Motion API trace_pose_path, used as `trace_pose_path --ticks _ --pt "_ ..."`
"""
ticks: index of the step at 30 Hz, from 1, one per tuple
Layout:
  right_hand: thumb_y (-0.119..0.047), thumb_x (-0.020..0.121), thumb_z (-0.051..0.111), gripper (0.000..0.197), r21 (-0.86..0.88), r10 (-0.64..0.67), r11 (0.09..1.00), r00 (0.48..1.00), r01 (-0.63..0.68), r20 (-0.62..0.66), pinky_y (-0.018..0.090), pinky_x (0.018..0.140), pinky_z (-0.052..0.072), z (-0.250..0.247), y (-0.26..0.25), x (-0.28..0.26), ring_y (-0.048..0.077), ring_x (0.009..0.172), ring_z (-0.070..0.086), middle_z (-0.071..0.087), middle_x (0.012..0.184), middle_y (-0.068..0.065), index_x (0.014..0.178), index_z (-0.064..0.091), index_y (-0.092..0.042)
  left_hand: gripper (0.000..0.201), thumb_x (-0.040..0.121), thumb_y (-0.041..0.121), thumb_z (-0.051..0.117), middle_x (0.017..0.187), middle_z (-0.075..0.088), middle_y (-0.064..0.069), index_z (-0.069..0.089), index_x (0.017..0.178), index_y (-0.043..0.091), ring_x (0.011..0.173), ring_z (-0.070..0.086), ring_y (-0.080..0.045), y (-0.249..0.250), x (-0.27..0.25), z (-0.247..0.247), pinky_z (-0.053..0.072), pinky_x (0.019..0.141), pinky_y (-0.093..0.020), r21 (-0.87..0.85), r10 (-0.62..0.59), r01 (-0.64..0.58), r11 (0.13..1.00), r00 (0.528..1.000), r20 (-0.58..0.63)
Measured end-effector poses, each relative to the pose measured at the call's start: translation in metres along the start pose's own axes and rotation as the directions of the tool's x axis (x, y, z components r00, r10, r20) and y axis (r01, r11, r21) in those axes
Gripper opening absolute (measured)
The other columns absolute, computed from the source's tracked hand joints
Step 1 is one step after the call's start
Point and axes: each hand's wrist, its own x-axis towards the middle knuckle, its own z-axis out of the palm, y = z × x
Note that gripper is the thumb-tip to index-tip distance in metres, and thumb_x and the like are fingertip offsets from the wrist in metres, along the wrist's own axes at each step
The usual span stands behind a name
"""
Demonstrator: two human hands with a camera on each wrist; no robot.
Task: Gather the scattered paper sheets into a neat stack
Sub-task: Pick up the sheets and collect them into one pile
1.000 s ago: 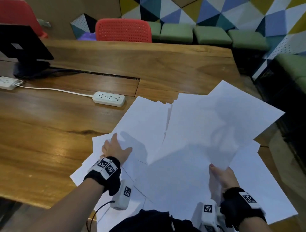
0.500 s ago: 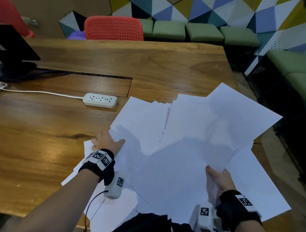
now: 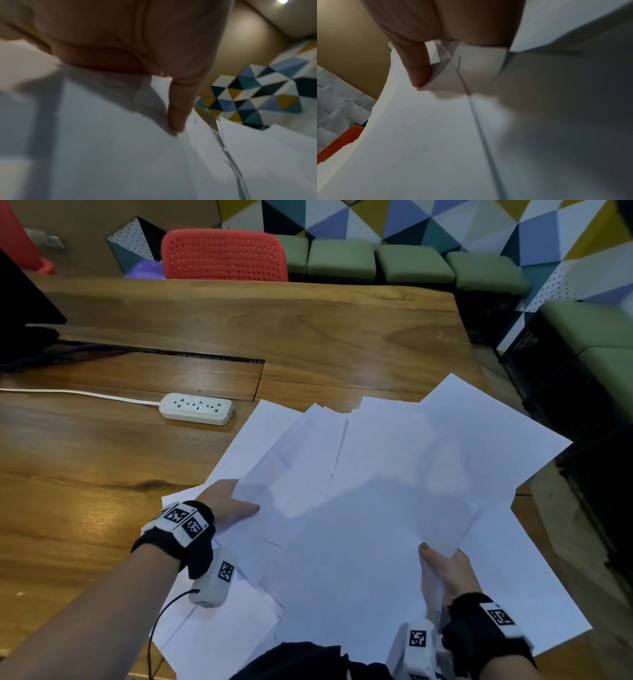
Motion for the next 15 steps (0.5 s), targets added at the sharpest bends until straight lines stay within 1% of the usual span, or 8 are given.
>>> trace_pose_path --ticks 2,4,5,6,8,11,13,15 --pt "0.001 0.087 0.057 0.035 0.001 -0.007 1.0 1.0 0.007 0.003 0.032 0.07 0.044 0.001 -0.001 -0.001 0.031 0.094 0.053 0.057 0.105 0.017 0.121 0.052 0.008 0.035 0.075 0.026 0.071 0.095 0.065 0.003 0.058 0.108 0.023 0.084 0.061 -0.016 -0.003 -0.005 -0.002 0.044 0.063 -0.024 0.109 -0.024 0.015 0.994 0.997 0.079" --pt "0.001 0.087 0.057 0.035 0.003 -0.01 1.0 1.0 0.01 0.01 0.03 0.065 0.043 0.001 -0.002 -0.001 0.029 0.09 0.053 0.057 0.104 0.018 0.121 0.052 0.007 0.046 0.071 0.031 0.073 0.102 0.064 0.004 0.056 0.114 0.025 0.092 0.06 -0.018 -0.003 -0.011 -0.001 0.048 0.074 -0.027 0.184 -0.051 0.023 0.983 0.988 0.148" --pt "0.002 0.087 0.057 0.034 0.003 -0.008 1.0 1.0 0.008 0.011 0.029 0.063 0.042 0.0 -0.002 0.0 0.029 0.089 0.053 0.057 0.103 0.018 0.12 0.052 0.007 0.047 0.07 0.034 0.073 0.102 0.064 0.005 0.056 0.113 0.026 0.092 0.06 -0.018 -0.002 -0.014 0.0 0.049 0.075 -0.028 0.223 -0.063 0.024 0.974 0.984 0.167" --pt "0.002 0.087 0.057 0.034 0.002 -0.011 1.0 1.0 0.011 0.011 0.028 0.062 0.042 0.001 -0.002 0.0 0.03 0.09 0.053 0.057 0.103 0.018 0.12 0.053 0.008 0.045 0.07 0.036 0.072 0.1 0.064 0.005 0.057 0.112 0.026 0.09 0.06 -0.016 0.001 -0.017 0.003 0.049 0.072 -0.027 0.267 -0.06 0.014 0.964 0.984 0.166" --pt "0.002 0.086 0.057 0.034 0.002 -0.011 1.0 1.0 0.011 0.01 0.03 0.065 0.043 0.001 -0.001 0.001 0.031 0.093 0.053 0.057 0.103 0.018 0.119 0.053 0.008 0.043 0.074 0.035 0.069 0.1 0.061 0.004 0.056 0.112 0.021 0.088 0.057 -0.016 0.01 -0.022 0.008 0.045 0.067 -0.026 0.335 -0.032 -0.006 0.942 0.994 0.109" --pt "0.003 0.086 0.057 0.036 0.004 -0.01 1.0 1.0 0.01 0.002 0.037 0.085 0.042 0.0 0.002 0.003 0.031 0.097 0.054 0.058 0.106 0.017 0.121 0.052 0.009 0.043 0.081 0.025 0.066 0.113 0.058 -0.005 0.053 0.119 0.009 0.098 0.054 -0.025 0.017 -0.024 0.01 0.041 0.076 -0.027 0.263 -0.026 0.018 0.965 0.999 0.026" --pt "0.003 0.086 0.057 0.033 -0.003 -0.009 1.0 1.0 0.009 0.004 0.037 0.087 0.04 -0.001 0.003 0.004 0.03 0.096 0.054 0.058 0.104 0.017 0.119 0.053 0.008 0.042 0.084 0.021 0.063 0.119 0.058 -0.01 0.052 0.122 0.005 0.109 0.054 -0.029 0.018 -0.025 0.006 0.039 0.08 -0.028 0.236 -0.017 0.021 0.971 1.0 -0.019" --pt "0.002 0.086 0.058 0.031 -0.016 -0.013 1.0 1.0 0.013 0.002 0.037 0.087 0.04 -0.001 0.003 0.003 0.03 0.096 0.054 0.059 0.101 0.015 0.117 0.054 0.006 0.037 0.085 0.02 0.062 0.12 0.06 -0.015 0.055 0.118 0.004 0.108 0.056 -0.032 0.017 -0.025 -0.001 0.044 0.083 -0.031 0.199 -0.001 0.019 0.98 0.996 -0.093"
